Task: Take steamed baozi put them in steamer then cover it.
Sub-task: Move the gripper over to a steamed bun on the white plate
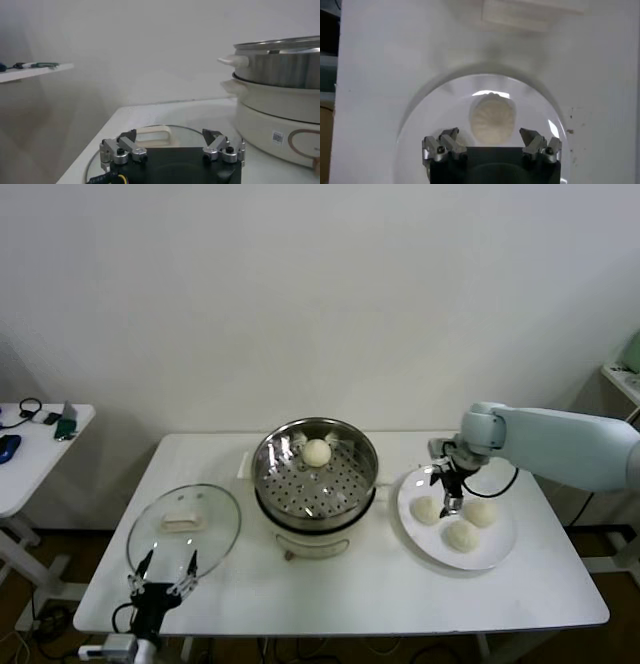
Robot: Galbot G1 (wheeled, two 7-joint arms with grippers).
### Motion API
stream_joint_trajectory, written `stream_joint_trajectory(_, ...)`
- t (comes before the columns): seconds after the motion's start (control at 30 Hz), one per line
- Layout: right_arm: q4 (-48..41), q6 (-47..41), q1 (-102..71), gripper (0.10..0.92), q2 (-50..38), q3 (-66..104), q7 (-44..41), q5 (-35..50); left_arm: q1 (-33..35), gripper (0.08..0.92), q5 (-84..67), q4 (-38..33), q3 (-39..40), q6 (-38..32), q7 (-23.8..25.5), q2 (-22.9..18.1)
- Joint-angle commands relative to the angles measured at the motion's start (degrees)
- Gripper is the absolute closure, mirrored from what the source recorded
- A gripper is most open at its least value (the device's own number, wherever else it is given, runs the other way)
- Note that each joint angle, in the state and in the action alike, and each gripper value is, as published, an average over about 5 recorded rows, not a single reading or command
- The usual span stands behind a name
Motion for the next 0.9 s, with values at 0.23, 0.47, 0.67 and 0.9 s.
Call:
stream_joint_trajectory(0.23, -5.5, -1.1, -7.6, 0.203, 1.8, 5.1, 1.8, -4.3, -0.1, 0.177, -0.1, 0.4, 0.2, -0.2, 0.0, 0.1)
stream_joint_trajectory(0.47, -7.2, -0.7, -9.2, 0.205, 2.7, 7.2, 1.5, -3.6, -0.3, 0.177, -0.2, 0.5, 0.1, -0.2, 0.0, 0.5)
stream_joint_trajectory(0.67, -7.3, 0.0, -8.6, 0.279, 2.8, 7.0, -0.2, -3.3, -0.4, 0.177, -0.2, 0.5, 0.1, -0.1, 0.0, 0.5)
stream_joint_trajectory(0.9, -6.0, 0.1, -6.2, 0.385, 2.2, 6.4, -1.5, -1.1, -0.5, 0.177, -0.2, 0.4, 0.0, -0.1, 0.0, 0.4)
